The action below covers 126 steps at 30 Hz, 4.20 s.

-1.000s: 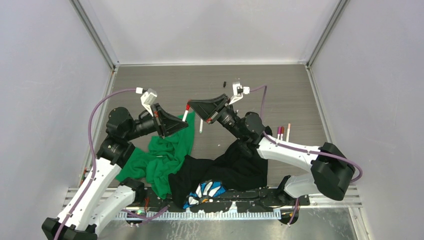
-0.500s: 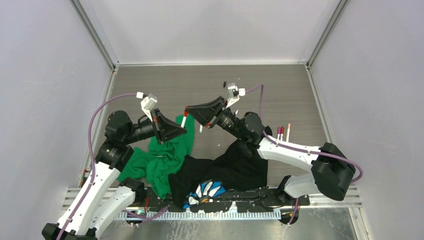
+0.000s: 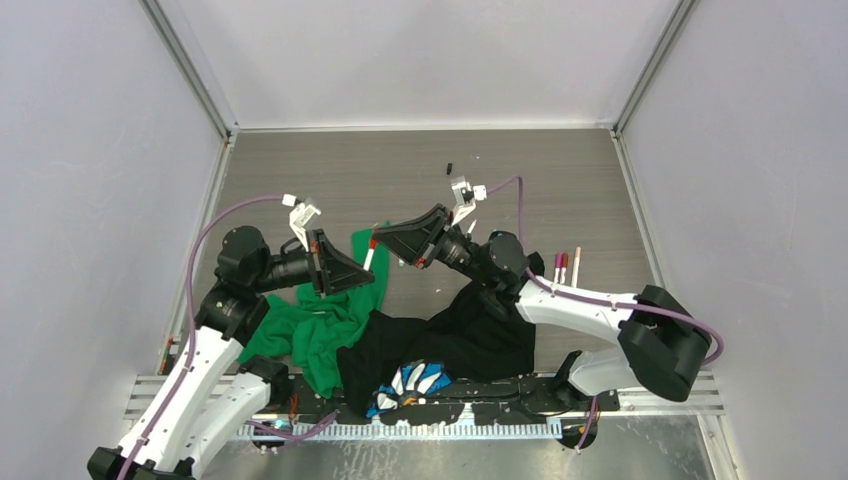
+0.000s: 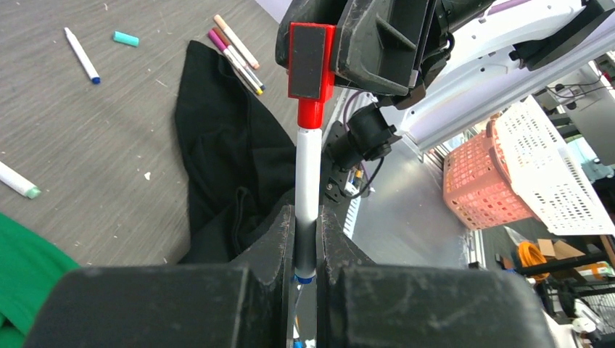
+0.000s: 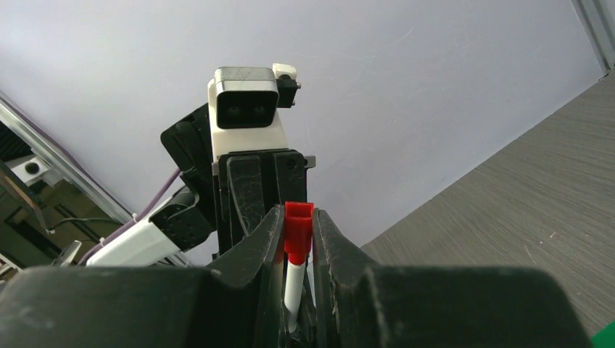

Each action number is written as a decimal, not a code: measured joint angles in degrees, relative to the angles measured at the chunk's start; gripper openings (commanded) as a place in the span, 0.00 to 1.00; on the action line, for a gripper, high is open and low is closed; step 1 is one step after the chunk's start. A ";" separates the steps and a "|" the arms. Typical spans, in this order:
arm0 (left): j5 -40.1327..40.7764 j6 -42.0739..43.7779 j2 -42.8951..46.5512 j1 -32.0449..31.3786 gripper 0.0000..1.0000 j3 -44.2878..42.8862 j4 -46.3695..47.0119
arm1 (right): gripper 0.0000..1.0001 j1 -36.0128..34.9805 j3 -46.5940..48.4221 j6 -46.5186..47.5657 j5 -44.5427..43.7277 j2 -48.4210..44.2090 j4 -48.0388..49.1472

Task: Insert the pens into the pen caps
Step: Insert the pen cap onto the pen, then press the pen cap onto the pen.

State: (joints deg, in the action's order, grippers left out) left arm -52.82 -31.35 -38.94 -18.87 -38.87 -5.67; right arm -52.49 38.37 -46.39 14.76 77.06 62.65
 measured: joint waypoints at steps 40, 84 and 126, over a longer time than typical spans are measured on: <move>3.65 14.93 -4.26 -8.17 0.00 -7.72 -1.84 | 0.94 11.26 10.40 14.01 17.59 -14.27 -37.11; 3.89 15.50 -3.04 -10.43 0.00 -7.23 -7.87 | 0.01 7.89 10.88 9.14 27.43 -6.14 -21.46; -2.19 8.46 1.81 -9.44 0.00 -1.01 -12.79 | 0.01 1.84 4.76 7.13 25.46 -5.33 -22.05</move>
State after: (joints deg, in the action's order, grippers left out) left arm -55.00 -22.90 -37.12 -28.32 -39.88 -18.46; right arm -50.65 43.13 -39.27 40.23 71.72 40.60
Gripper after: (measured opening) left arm 0.071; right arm 0.228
